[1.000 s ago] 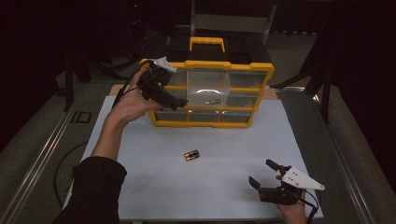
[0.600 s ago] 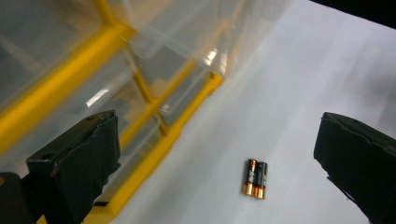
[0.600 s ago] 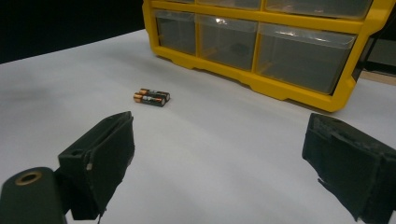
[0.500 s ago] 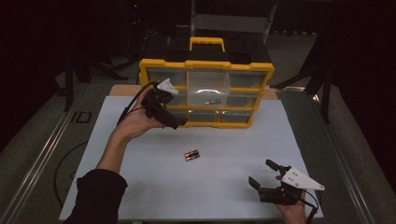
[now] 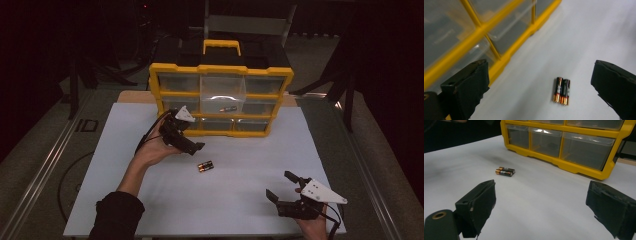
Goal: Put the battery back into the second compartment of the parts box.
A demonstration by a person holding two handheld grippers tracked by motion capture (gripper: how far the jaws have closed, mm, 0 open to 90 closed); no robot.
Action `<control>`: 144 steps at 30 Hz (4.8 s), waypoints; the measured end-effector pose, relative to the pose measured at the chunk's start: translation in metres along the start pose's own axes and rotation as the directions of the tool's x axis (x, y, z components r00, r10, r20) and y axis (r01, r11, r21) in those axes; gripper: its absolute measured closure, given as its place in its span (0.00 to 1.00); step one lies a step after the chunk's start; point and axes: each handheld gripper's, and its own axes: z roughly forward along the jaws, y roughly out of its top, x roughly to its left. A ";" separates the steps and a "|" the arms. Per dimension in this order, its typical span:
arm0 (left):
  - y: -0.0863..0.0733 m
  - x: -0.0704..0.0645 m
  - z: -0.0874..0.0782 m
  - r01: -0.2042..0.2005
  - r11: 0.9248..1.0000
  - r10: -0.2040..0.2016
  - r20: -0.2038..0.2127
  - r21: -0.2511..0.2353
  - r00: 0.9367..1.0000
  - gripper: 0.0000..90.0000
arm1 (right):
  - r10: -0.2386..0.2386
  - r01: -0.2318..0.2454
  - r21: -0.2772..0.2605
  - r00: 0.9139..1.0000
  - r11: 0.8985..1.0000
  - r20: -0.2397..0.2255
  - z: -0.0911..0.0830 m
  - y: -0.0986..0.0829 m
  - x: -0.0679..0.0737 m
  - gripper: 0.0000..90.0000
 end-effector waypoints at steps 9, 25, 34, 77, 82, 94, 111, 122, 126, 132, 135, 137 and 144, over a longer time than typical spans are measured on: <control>-0.020 -0.008 0.038 -0.012 0.996 0.008 0.042 0.086 0.999 0.08 | -0.002 0.002 0.001 1.000 1.000 -0.005 0.000 0.000 0.000 0.10; -0.030 -0.025 0.073 -0.111 0.973 0.097 0.080 0.201 0.992 0.48 | -0.002 0.002 0.003 1.000 1.000 -0.002 0.000 0.000 0.000 0.10; -0.034 -0.024 0.082 -0.102 0.972 0.066 0.171 0.213 0.983 0.80 | -0.004 0.004 0.002 1.000 1.000 -0.004 -0.001 0.000 0.000 0.10; -0.042 -0.019 0.082 -0.079 0.979 0.044 0.184 0.189 0.982 0.86 | -0.004 0.004 0.009 1.000 1.000 -0.010 0.001 0.000 0.000 0.10; -0.039 -0.017 0.065 -0.086 0.984 0.056 0.187 0.156 0.981 0.86 | -0.002 0.002 0.007 1.000 1.000 -0.009 0.001 0.000 0.000 0.10; -0.024 -0.006 0.007 -0.078 0.996 0.068 0.191 0.049 0.979 0.86 | -0.007 0.007 0.006 1.000 1.000 -0.007 0.004 0.000 -0.002 0.10; 0.002 0.000 -0.051 -0.136 0.991 0.131 0.211 0.010 0.969 0.86 | -0.005 0.005 0.008 1.000 1.000 -0.007 0.004 -0.001 -0.002 0.10; 0.025 0.003 -0.076 -0.171 0.985 0.167 0.225 -0.003 0.960 0.86 | -0.003 0.003 0.010 1.000 1.000 -0.005 0.004 -0.001 -0.002 0.10; 0.034 0.004 -0.087 -0.182 0.983 0.179 0.232 -0.008 0.956 0.86 | -0.002 0.002 0.009 1.000 1.000 -0.006 0.004 -0.001 -0.002 0.10; 0.049 0.006 -0.102 -0.195 0.981 0.194 0.232 -0.019 0.953 0.86 | 0.000 0.000 0.009 1.000 1.000 -0.009 0.004 -0.001 -0.002 0.10; 0.056 0.008 -0.108 -0.200 0.980 0.199 0.226 -0.016 0.954 0.86 | 0.000 0.000 0.011 1.000 1.000 -0.013 0.005 -0.001 -0.002 0.10; 0.062 0.010 -0.113 -0.202 0.979 0.202 0.226 -0.024 0.953 0.86 | 0.000 0.000 0.011 1.000 1.000 -0.013 0.005 -0.001 -0.002 0.10; 0.075 0.012 -0.121 -0.203 0.979 0.202 0.213 -0.021 0.956 0.86 | 0.004 -0.004 0.008 1.000 1.000 -0.010 0.005 -0.001 -0.002 0.10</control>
